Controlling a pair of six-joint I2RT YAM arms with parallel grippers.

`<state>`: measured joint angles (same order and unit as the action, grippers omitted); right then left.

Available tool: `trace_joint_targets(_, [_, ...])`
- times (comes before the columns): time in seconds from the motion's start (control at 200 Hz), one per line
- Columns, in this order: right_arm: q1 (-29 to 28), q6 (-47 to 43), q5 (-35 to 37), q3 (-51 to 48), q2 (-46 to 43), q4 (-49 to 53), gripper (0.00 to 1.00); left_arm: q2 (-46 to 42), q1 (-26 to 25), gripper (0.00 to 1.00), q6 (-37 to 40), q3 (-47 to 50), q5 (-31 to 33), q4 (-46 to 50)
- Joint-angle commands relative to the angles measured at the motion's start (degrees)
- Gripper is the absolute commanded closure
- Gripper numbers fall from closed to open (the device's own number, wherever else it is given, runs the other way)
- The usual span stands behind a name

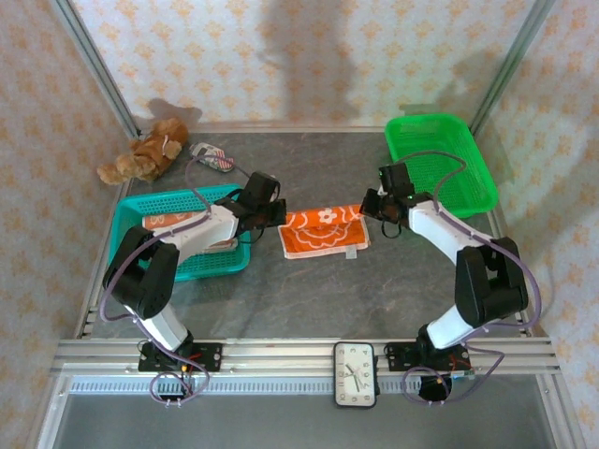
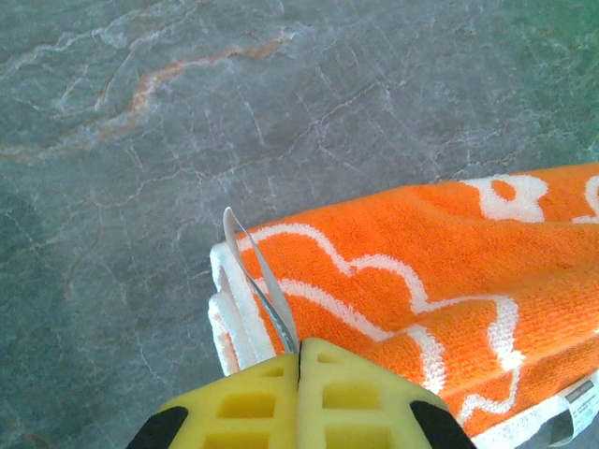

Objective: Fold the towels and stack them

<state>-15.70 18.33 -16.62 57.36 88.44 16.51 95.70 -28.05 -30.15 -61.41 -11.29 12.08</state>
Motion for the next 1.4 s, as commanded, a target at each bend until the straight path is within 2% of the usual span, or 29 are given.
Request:
trace_joint_targets(0.0, [-0.2,1.4,0.5,-2.0,-3.0,-1.5,1.00,-2.8,-0.8,1.00,-1.8,1.3,2.6,-1.6])
trace_joint_targets(0.37, [-0.8,1.4,0.9,-5.3,-3.6,-2.9,1.00,-3.3,-2.1,1.00,-2.9,4.6,2.9,-3.6])
trace_joint_targets(0.631, [-1.7,1.8,1.2,-10.3,-4.3,-7.3,1.00,-4.0,-3.9,0.98,-3.8,9.7,3.7,-8.9])
trace_joint_targets(0.666, [-1.8,1.9,1.5,-11.2,-4.4,-7.9,1.00,-4.3,-4.1,0.95,-3.8,10.7,3.9,-10.1])
trace_joint_targets(0.681, [-1.9,2.0,1.5,-11.6,-4.5,-8.1,0.97,-4.3,-4.2,0.90,-3.9,11.0,3.8,-10.7])
trace_joint_targets(0.716, [-2.1,2.1,1.7,-12.4,-4.8,-8.7,0.89,-4.6,-4.5,0.78,-4.0,12.1,3.4,-11.9])
trace_joint_targets(0.791, [-2.5,2.6,2.6,-14.3,-6.3,-9.0,0.67,-5.5,-5.5,0.68,-4.5,13.8,3.4,-13.9])
trace_joint_targets(0.846, [-3.0,2.7,3.3,-15.2,-7.9,-8.4,0.53,-6.5,-6.6,0.50,-4.6,14.7,3.9,-14.0])
trace_joint_targets(0.896, [-3.5,2.9,4.5,-15.7,-9.7,-7.3,0.52,-7.7,-7.7,0.40,-4.9,14.9,4.8,-12.8])
trace_joint_targets(0.996, [-4.1,2.8,5.2,-15.2,-12.4,-4.0,0.50,-10.9,-8.9,0.36,-5.8,15.2,6.3,-9.4])
trace_joint_targets(1.101, [-4.1,2.5,5.8,-13.3,-11.8,-0.5,0.48,-12.8,-8.9,0.36,-6.6,15.4,6.6,-7.1])
trace_joint_targets(1.171, [-4.1,2.3,5.4,-11.5,-9.9,1.2,0.50,-12.3,-8.8,0.41,-6.5,14.1,7.7,-4.5])
trace_joint_targets(1.261, [-4.1,2.6,3.9,-9.1,-7.0,2.1,0.53,-10.3,-8.7,0.56,-6.5,11.6,8.4,-1.6])
trace_joint_targets(1.396, [-4.1,3.0,3.4,-6.6,-3.9,3.9,0.53,-6.1,-8.5,0.59,-8.9,8.4,8.9,2.0])
